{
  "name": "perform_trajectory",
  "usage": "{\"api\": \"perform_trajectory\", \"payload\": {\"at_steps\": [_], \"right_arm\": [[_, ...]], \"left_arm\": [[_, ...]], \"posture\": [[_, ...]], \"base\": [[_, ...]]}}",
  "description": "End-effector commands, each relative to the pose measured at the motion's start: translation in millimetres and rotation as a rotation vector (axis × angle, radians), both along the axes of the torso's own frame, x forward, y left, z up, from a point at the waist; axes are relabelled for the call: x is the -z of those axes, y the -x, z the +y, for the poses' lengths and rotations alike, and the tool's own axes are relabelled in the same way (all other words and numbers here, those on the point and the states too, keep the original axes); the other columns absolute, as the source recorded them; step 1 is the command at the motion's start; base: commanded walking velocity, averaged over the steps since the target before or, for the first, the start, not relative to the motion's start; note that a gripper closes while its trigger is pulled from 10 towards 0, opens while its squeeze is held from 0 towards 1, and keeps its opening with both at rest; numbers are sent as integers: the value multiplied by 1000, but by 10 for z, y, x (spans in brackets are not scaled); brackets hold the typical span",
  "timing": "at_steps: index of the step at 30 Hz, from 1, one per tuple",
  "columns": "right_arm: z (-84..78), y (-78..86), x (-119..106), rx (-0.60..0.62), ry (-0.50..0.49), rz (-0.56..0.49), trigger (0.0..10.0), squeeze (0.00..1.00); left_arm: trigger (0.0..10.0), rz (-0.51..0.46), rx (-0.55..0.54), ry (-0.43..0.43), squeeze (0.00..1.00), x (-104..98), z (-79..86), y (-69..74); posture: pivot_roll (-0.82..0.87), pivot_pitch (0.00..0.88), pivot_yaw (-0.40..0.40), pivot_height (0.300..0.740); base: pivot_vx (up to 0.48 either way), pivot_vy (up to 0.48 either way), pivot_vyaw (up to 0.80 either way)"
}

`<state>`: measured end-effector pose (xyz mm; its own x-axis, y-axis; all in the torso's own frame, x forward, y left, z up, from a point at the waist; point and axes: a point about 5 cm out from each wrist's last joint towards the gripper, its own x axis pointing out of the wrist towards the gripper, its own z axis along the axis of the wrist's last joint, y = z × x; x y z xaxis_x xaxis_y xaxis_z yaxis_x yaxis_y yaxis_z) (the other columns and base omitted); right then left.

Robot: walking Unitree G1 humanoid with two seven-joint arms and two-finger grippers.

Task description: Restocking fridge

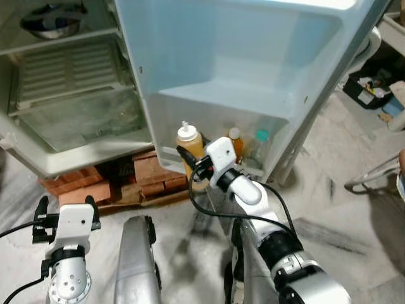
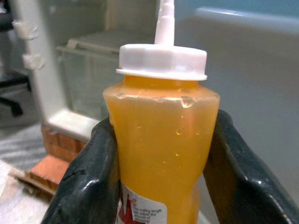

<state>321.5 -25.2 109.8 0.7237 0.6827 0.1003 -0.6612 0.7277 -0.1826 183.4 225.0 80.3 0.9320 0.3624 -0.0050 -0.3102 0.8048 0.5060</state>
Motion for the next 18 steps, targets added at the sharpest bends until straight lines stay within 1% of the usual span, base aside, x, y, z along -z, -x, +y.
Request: {"api": "perform_trajectory", "payload": {"at_steps": [1,6,11,12,16,18], "right_arm": [[56,-20,14,6,52,-21,10000,0],[177,-98,22,53,214,-88,10000,0],[185,-132,-43,89,229,-150,10000,0],[188,-156,-95,113,228,-190,10000,0],[197,-182,-190,150,243,-290,10000,0],[245,-184,-328,147,247,-417,10000,0]], "left_arm": [[10000,7,0,-22,0,-24,-1,40],[10000,13,-13,-36,0,-61,16,107],[10000,3,1,-80,0,-128,-5,174],[10000,0,9,-97,0,-153,-24,196],[10000,4,-2,-108,0,-168,-29,247],[10000,9,-13,-114,0,-185,-21,303]], "posture": [[160,241,-24,528],[177,273,-30,528],[182,303,-33,528],[183,314,-34,528],[187,334,-36,528],[200,350,-40,528]], "base": [[0,0,0],[0,0,0],[0,0,0],[0,0,0],[0,0,0],[0,0,0]]}}
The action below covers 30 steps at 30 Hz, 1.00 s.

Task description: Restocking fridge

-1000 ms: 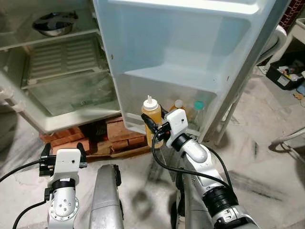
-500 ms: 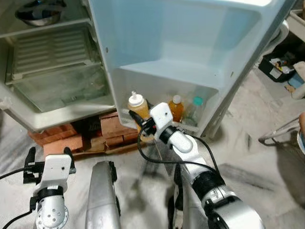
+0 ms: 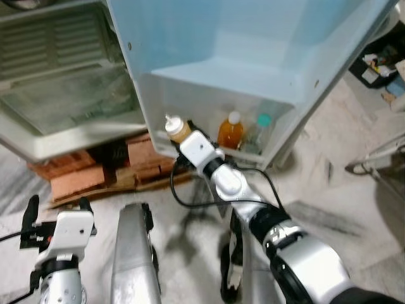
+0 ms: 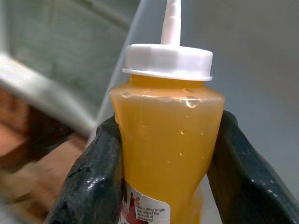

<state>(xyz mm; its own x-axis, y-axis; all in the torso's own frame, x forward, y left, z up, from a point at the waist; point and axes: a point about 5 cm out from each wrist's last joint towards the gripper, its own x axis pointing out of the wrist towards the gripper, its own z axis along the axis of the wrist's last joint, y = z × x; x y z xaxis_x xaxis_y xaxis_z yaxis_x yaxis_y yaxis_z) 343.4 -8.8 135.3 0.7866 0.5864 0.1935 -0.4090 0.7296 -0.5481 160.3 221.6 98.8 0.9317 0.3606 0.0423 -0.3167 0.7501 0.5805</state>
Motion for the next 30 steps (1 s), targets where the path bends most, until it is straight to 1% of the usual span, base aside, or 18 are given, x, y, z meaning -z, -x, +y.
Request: {"api": "perform_trajectory", "payload": {"at_steps": [1,3,6,7,9,13,18,21,22,26,27,30], "right_arm": [[101,38,-104,-46,13,-104,10000,0],[144,50,-166,-67,-2,-136,10000,0],[221,89,-256,-104,9,-226,10000,0],[226,96,-247,-105,12,-229,10000,0],[218,109,-183,-93,43,-237,10000,0],[192,145,-129,-92,91,-306,10000,0],[181,177,-133,-89,78,-356,10000,0],[166,170,-131,-61,79,-381,10000,0],[162,154,-166,-46,73,-403,10000,0],[159,121,-217,-24,69,-419,10000,0],[152,97,-212,-3,66,-397,10000,0],[144,81,-195,20,53,-362,10000,0]], "left_arm": [[10000,20,-16,-15,0,-4,19,75],[10000,21,-22,-16,0,-13,33,90],[10000,25,-28,-19,0,-15,43,99],[10000,26,-29,-19,0,-14,41,102],[10000,28,-29,-19,0,-15,31,102],[10000,26,-23,-24,0,-39,9,116],[10000,20,-11,-44,0,-85,-16,159],[10000,20,0,-63,0,-102,-44,182],[10000,22,4,-70,0,-118,-66,218],[10000,30,7,-74,0,-132,-84,270],[10000,43,14,-73,0,-132,-100,301],[10000,53,19,-70,0,-135,-118,344]], "posture": [[200,350,-40,528],[201,353,-42,528],[200,361,-43,528],[200,362,-43,528],[200,362,-43,528],[203,372,-43,528],[197,389,-46,528],[196,403,-45,528],[202,423,-43,528],[205,436,-43,528],[210,454,-42,528],[212,466,-42,528]], "base": [[0,0,0],[0,0,0],[0,0,0],[0,0,0],[0,0,0],[0,0,0],[0,0,0],[0,0,0],[0,0,0],[0,0,0],[0,0,0],[0,0,0]]}}
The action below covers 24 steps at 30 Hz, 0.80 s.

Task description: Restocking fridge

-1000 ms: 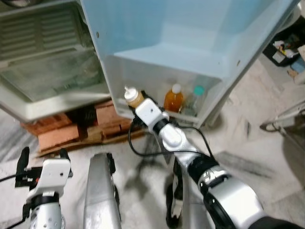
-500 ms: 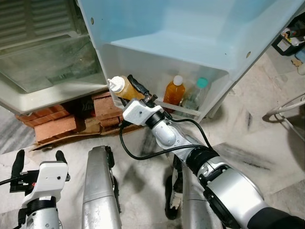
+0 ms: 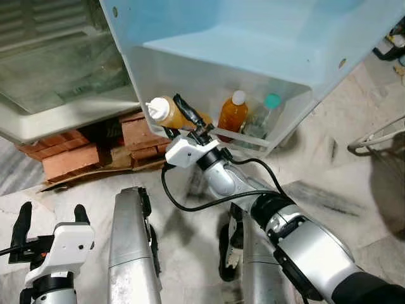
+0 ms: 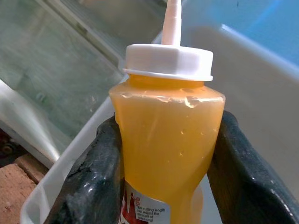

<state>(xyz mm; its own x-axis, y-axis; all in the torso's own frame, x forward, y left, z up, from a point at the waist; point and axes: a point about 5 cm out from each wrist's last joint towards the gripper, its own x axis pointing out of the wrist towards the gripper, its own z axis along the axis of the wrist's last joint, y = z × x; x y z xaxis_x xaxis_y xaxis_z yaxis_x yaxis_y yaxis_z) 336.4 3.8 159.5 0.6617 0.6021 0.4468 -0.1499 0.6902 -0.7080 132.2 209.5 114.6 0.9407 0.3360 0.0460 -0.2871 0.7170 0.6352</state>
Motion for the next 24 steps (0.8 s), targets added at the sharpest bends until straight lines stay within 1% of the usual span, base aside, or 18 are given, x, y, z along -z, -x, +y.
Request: {"api": "perform_trajectory", "payload": {"at_steps": [1,2,6,8,9,14,17,18,20,22,24], "right_arm": [[15,7,55,16,-24,49,10000,0],[11,6,62,19,-31,60,10000,0],[-10,20,220,68,-24,142,10000,0],[-20,25,249,76,-17,149,10000,0],[-60,10,284,103,-47,197,10000,0],[-127,1,303,129,-44,180,10000,0],[-62,-39,59,88,-81,71,10000,0],[13,-50,-131,48,-113,0,10000,0],[44,-50,-210,31,-125,-30,10000,0],[77,-60,-390,0,-177,-74,10000,0],[87,-65,-527,-21,-207,-120,10000,0]], "left_arm": [[10000,34,-6,-3,0,22,0,71],[10000,36,-5,-3,0,18,-6,83],[10000,53,-7,2,0,23,-23,137],[10000,56,-9,3,0,21,-27,151],[10000,59,-12,2,0,19,-28,165],[10000,58,-18,-3,0,10,-29,175],[10000,57,-23,-7,0,5,-17,179],[10000,57,-24,-9,0,2,-17,186],[10000,57,-25,-9,0,2,-17,189],[10000,54,-23,-11,0,1,-18,172],[10000,48,-20,-13,0,-6,-17,145]], "posture": [[213,468,-42,528],[215,473,-42,528],[230,491,-47,528],[230,491,-47,528],[230,491,-47,528],[236,489,-53,528],[241,491,-52,528],[240,485,-52,528],[240,485,-52,528],[241,475,-53,528],[241,469,-51,528]], "base": [[0,0,0],[0,0,0],[0,0,0],[0,0,0],[0,0,0],[0,0,0],[0,0,0],[0,0,0],[0,0,0],[0,0,0],[0,0,0]]}}
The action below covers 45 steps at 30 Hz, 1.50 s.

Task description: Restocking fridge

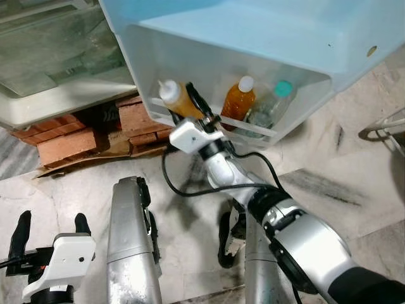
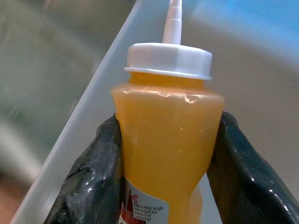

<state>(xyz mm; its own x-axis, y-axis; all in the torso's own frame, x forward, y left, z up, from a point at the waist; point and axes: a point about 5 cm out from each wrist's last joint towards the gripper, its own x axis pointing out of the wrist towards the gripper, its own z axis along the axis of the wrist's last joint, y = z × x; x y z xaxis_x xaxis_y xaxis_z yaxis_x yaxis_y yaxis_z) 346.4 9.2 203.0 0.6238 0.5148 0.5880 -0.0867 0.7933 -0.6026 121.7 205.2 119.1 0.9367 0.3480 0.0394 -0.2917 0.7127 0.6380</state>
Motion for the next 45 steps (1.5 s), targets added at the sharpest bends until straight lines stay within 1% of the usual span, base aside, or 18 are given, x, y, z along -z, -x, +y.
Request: {"api": "perform_trajectory", "payload": {"at_steps": [1,4,7,10,14,15,17,19,20,24,28,35,38,39,40,41,43,45], "right_arm": [[32,33,-116,-33,-56,-46,10000,0],[20,24,-148,-30,-58,-61,10000,0],[-33,-5,20,10,11,-16,10000,0],[-4,8,252,27,167,27,10000,0],[-8,7,351,51,220,53,10000,0],[-16,12,420,64,243,78,10000,0],[-21,30,465,67,268,64,10000,0],[-13,37,437,65,268,26,10000,0],[-13,37,437,65,268,26,10000,0],[-6,-5,265,90,220,-51,10000,0],[-36,-69,109,140,169,-88,10000,0],[-143,-176,52,251,172,-84,10000,0],[-199,-200,171,290,192,-1,10000,0],[-240,-204,305,301,205,99,10000,0],[-240,-204,305,301,205,99,10000,0],[-285,-204,419,310,197,197,10000,0],[-325,-203,506,316,176,280,10000,0],[-404,-203,651,336,111,438,10000,0]], "left_arm": [[10000,41,-6,-11,0,39,27,34],[10000,38,-4,-10,0,39,27,21],[10000,36,2,-10,0,36,28,-1],[10000,42,20,-14,0,20,27,12],[10000,47,14,-15,0,14,38,43],[10000,47,9,-18,0,0,39,67],[10000,52,11,-20,0,-32,2,136],[10000,65,11,-24,0,-53,-26,214],[10000,65,11,-24,0,-53,-26,214],[10000,97,-1,-24,0,-24,-15,318],[10000,100,-8,-24,0,-45,-6,343],[10000,118,-7,-19,0,-43,-43,411],[10000,119,-6,-17,0,-40,-47,411],[10000,119,-3,-15,0,-37,-50,404],[10000,119,-3,-15,0,-37,-50,404],[10000,118,-2,-14,0,-34,-53,392],[10000,117,-1,-13,0,-29,-50,377],[10000,114,1,-13,0,-14,-35,344]], "posture": [[241,469,-51,528],[241,469,-51,528],[242,468,-46,528],[256,488,-42,528],[265,495,-45,528],[272,506,-47,528],[285,534,-52,528],[288,545,-55,528],[288,545,-55,528],[283,569,-59,528],[289,564,-62,528],[292,571,-62,528],[291,572,-63,528],[292,573,-62,528],[292,573,-62,528],[295,567,-62,528],[293,561,-63,528],[288,555,-62,528]], "base": [[0,0,0],[0,0,0],[0,0,0],[0,0,0],[0,0,0],[0,0,0],[0,0,0],[0,0,0],[0,0,0],[0,0,0],[0,0,0],[0,0,0],[0,0,0],[0,0,0],[0,0,0],[0,0,0],[0,0,0],[0,0,0]]}}
